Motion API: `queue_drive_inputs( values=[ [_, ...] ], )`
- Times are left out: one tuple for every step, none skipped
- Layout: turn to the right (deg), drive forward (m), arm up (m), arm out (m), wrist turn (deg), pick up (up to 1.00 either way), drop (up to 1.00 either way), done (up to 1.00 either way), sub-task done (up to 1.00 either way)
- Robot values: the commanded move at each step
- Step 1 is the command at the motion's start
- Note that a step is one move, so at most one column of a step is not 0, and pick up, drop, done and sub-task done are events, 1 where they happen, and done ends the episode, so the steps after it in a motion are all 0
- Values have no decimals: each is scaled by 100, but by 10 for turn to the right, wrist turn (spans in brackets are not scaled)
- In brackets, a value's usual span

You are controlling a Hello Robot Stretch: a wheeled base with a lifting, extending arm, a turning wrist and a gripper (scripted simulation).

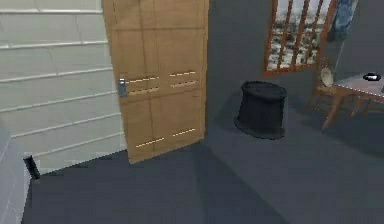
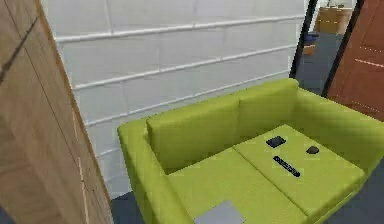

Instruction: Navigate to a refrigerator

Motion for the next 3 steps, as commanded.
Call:
queue_drive_inputs(
  values=[
    [0, 55, 0, 0, 0, 0, 0, 0, 0],
    [450, 0, 0, 0, 0, 0, 0, 0, 0],
    [150, 0, 0, 0, 0, 0, 0, 0, 0]
  ],
)
